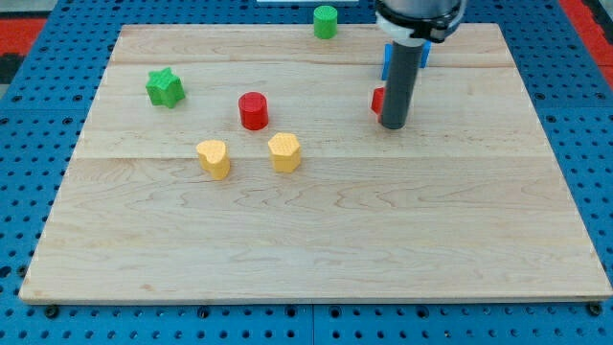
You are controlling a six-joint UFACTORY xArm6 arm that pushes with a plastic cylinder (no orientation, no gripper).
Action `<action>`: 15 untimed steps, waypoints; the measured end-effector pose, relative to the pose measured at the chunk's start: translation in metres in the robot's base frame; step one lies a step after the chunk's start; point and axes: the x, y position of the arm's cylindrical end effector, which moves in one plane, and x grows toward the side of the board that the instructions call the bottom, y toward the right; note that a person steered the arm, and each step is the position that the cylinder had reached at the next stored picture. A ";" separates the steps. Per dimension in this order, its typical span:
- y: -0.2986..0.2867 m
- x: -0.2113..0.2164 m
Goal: Place the cube and red star horizontal to each other
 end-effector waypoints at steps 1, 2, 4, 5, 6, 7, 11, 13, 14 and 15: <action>-0.020 -0.030; 0.038 -0.010; 0.123 -0.170; 0.086 -0.196; 0.041 -0.173; 0.038 -0.133; 0.061 0.080; 0.085 0.062; 0.105 -0.042; 0.066 -0.105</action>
